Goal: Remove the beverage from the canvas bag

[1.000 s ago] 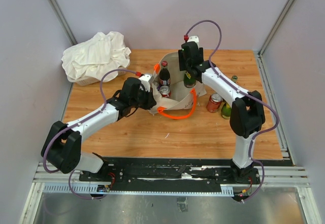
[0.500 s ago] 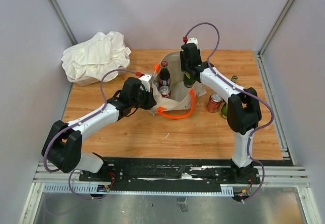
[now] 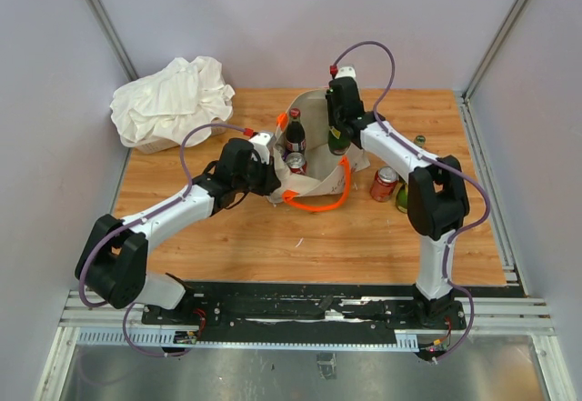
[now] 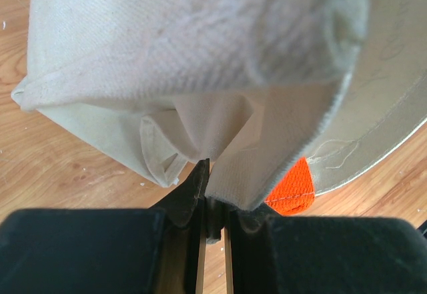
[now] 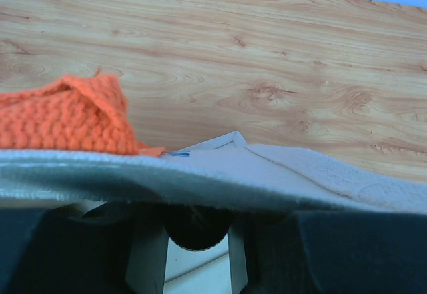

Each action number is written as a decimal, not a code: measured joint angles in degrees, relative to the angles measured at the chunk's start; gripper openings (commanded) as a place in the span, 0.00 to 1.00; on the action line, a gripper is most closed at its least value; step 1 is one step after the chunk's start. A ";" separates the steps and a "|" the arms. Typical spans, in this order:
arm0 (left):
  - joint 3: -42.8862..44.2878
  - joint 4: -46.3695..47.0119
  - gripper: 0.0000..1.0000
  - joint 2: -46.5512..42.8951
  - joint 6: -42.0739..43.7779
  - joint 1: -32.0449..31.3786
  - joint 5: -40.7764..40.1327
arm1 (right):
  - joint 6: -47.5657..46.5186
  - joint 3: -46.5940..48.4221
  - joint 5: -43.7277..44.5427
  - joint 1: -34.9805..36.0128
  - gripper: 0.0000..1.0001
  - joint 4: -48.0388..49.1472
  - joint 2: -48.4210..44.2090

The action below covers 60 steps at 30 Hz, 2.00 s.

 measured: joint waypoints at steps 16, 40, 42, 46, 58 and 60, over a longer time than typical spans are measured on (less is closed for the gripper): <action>0.00 0.48 0.14 0.66 -0.46 -0.02 -0.02 | -5.84 -1.60 -11.47 -0.17 0.01 -5.60 -5.90; 0.00 0.79 0.14 0.90 -0.33 -0.02 0.13 | -12.22 -10.49 -6.56 8.44 0.01 -11.28 -48.57; 0.00 0.76 0.14 0.87 -0.09 -0.02 0.17 | -12.15 -13.97 -3.32 9.16 0.01 -12.59 -52.65; 0.00 0.74 0.14 0.85 0.46 -0.02 0.24 | -11.10 -18.82 1.36 9.57 0.01 -16.65 -57.70; 0.44 -0.09 0.14 0.76 1.33 -0.02 0.39 | -2.32 -29.24 5.51 9.66 0.01 -23.58 -58.77; 0.44 -0.09 0.14 0.76 1.31 -0.02 0.42 | -0.81 -33.57 5.44 9.68 0.01 -23.02 -59.04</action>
